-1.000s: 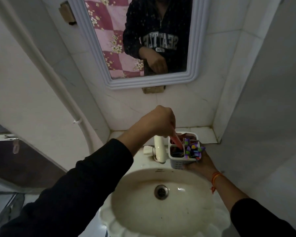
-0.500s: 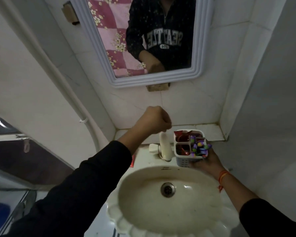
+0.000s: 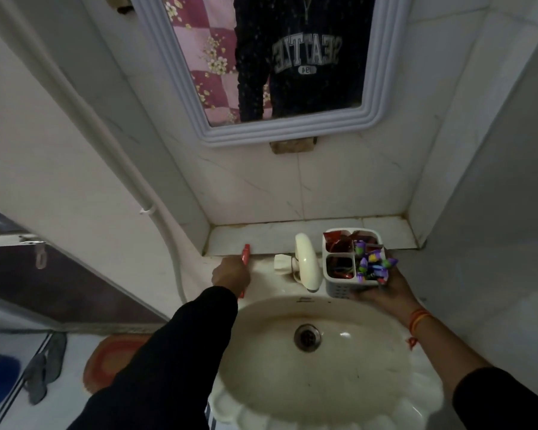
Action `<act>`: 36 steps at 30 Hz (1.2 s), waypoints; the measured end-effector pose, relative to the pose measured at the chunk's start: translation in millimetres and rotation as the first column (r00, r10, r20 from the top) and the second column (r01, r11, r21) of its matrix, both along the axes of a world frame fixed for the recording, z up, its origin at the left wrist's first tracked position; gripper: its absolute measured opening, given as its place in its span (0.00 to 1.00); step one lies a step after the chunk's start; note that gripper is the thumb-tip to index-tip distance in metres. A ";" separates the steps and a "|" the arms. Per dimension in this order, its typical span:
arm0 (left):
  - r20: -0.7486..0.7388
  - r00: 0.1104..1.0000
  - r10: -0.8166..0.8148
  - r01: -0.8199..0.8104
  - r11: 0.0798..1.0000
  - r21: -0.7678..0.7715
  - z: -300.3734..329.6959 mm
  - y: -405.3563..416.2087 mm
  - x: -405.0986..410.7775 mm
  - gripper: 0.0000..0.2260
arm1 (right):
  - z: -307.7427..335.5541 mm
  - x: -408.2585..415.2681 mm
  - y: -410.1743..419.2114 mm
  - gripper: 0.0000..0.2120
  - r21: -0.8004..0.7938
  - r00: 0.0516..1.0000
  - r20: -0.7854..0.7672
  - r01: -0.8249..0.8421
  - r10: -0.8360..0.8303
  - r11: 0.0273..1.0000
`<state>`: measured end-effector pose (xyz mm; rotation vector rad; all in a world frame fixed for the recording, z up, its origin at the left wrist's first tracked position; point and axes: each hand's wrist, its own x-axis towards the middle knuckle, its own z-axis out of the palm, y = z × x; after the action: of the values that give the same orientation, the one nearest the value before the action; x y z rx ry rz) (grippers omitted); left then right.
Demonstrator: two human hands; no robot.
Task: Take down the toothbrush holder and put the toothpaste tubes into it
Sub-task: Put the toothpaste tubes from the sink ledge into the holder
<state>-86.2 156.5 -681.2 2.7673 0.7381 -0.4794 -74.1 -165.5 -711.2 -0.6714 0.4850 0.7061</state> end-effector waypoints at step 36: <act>0.179 0.688 -0.704 0.707 0.705 0.055 145.4 -160.0 13.0 0.11 | -14.7 -5.5 -13.9 0.48 -0.875 0.704 0.413 0.131 0.579 0.466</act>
<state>-73.3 -3.5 -535.8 2.9358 -0.4308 -0.3291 -79.6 -179.4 -725.9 -1.9635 -0.0123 0.3703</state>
